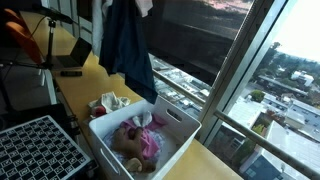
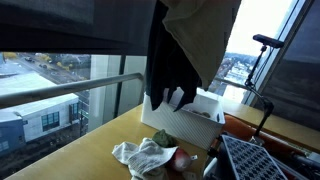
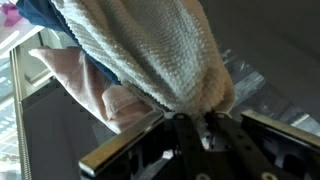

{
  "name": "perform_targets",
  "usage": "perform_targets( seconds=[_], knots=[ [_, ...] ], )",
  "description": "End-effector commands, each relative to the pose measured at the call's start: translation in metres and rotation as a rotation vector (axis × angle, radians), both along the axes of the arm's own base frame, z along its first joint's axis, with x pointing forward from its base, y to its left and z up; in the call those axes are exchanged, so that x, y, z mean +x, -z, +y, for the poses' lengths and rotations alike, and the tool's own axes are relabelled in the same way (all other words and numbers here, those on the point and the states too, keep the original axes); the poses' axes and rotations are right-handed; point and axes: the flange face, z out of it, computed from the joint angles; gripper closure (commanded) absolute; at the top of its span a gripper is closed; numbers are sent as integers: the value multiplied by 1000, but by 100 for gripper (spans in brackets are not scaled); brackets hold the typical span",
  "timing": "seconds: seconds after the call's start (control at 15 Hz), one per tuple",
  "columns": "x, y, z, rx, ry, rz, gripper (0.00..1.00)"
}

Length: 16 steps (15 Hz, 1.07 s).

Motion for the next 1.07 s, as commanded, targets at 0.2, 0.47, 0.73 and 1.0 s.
perform_targets(
  seconds=[0.2, 0.47, 0.73, 1.0],
  knots=[
    [-21, -47, 72, -10, -50, -39, 96],
    [2, -35, 80, -34, -50, -19, 96],
    [27, -12, 67, -33, -36, 42, 96],
    [42, 30, 44, -10, -18, 145, 96]
  ],
)
